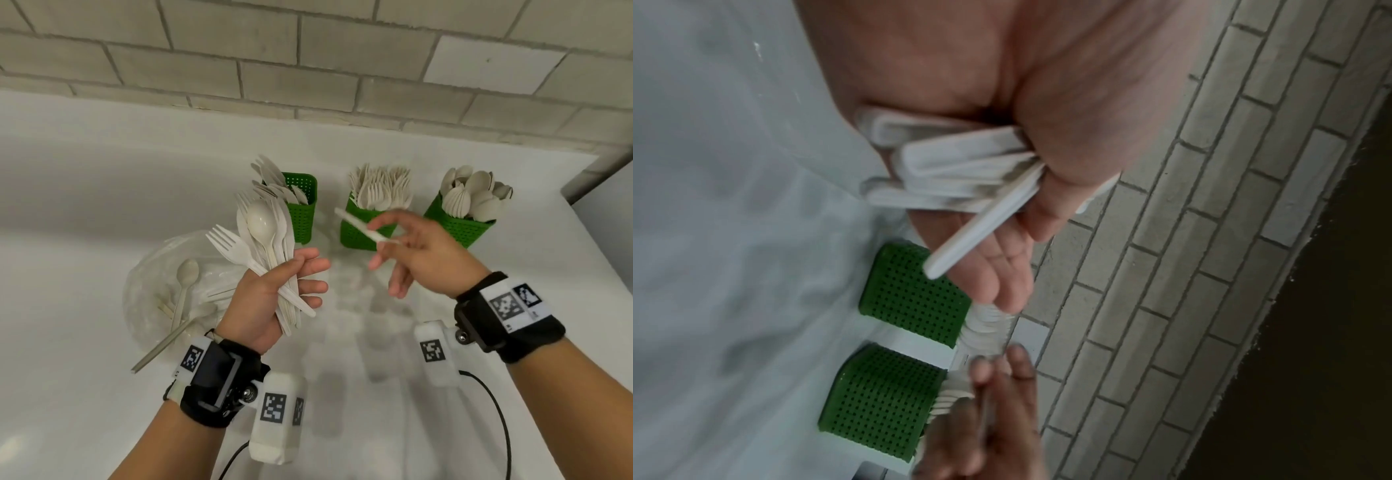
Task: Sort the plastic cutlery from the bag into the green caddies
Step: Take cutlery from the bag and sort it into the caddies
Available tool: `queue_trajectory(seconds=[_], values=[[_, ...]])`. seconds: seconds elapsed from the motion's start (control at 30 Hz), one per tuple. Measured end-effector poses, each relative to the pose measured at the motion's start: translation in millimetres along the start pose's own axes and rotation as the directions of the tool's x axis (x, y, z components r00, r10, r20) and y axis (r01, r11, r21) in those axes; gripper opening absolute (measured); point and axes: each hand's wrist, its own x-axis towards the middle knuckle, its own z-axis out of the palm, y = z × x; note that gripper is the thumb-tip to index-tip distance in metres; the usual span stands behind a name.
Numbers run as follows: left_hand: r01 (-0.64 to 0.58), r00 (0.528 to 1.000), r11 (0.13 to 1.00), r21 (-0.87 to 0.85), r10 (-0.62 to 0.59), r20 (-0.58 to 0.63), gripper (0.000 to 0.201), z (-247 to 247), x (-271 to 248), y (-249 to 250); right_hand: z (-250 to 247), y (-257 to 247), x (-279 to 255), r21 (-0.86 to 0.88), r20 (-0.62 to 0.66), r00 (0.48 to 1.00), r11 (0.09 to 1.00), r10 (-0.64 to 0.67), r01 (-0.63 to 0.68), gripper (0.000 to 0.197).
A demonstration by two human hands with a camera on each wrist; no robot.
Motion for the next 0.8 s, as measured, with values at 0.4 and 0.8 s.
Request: queue_trajectory(seconds=[0.4, 0.8], values=[[-0.006, 1.000, 1.000, -0.020, 0.006, 0.013, 0.027, 1.3, -5.7, 3.7, 3.4, -81.4, 36.3, -0.033, -0.341, 0.820, 0.878, -0.460, 0.478, 0.012], [-0.022, 1.000, 1.000, 0.005, 0.022, 0.016, 0.030, -6.0, -12.8, 9.6, 57.4, -51.0, 103.8, -0.450, -0.032, 0.997, 0.892, -0.077, 0.054, 0.028]])
